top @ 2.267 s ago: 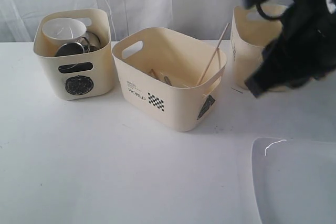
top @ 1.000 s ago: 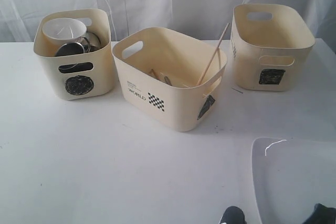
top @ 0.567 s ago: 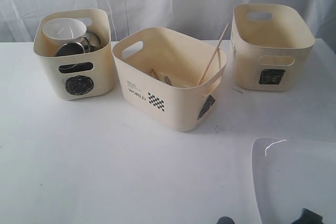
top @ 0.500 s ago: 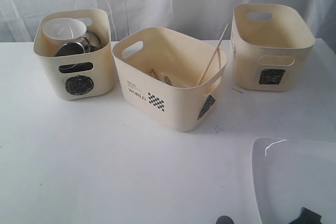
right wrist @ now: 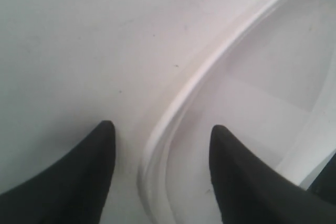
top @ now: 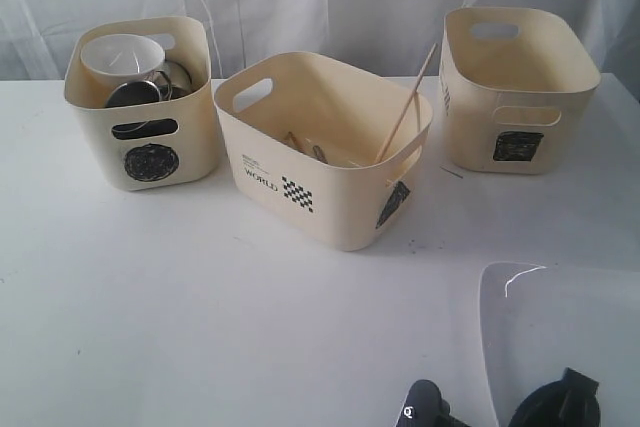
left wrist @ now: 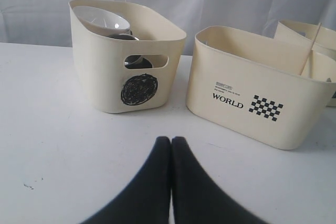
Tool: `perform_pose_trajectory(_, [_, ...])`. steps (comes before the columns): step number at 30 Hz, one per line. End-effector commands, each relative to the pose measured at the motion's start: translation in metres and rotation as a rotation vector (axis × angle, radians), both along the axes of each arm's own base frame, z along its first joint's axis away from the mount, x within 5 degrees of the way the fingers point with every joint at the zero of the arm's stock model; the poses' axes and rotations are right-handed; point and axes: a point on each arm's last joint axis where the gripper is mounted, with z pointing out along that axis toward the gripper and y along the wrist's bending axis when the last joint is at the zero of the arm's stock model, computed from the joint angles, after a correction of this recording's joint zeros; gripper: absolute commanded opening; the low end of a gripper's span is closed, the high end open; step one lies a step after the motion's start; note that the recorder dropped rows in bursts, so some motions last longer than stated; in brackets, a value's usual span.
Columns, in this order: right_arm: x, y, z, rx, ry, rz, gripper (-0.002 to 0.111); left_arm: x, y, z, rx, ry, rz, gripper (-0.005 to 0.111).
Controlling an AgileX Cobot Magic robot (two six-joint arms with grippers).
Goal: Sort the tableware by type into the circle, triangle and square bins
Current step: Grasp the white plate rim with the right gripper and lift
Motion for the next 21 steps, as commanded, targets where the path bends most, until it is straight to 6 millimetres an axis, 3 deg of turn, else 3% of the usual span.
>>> perform_pose_trajectory(1, [0.002,0.001,-0.01,0.008,0.025,-0.007,0.052,0.0,0.0,-0.001,-0.017,0.01,-0.003,0.0])
perform_pose_trajectory(7, [0.001,0.003,-0.018,0.016,0.042,-0.018,0.045,0.0,0.0,-0.001,-0.017,0.01,-0.003,0.0])
perform_pose_trajectory(9, [0.001,0.003,-0.018,0.029,0.037,-0.036,0.036,0.0,0.0,-0.001,-0.017,0.01,-0.003,0.0])
perform_pose_trajectory(14, [0.0,0.005,-0.017,0.062,0.039,-0.049,0.0,0.0,0.0,-0.001,-0.017,0.01,-0.003,0.0])
perform_pose_trajectory(21, [0.001,0.007,0.005,0.192,-0.021,-0.092,0.0,0.0,0.0,-0.001,-0.017,0.01,-0.003,0.0])
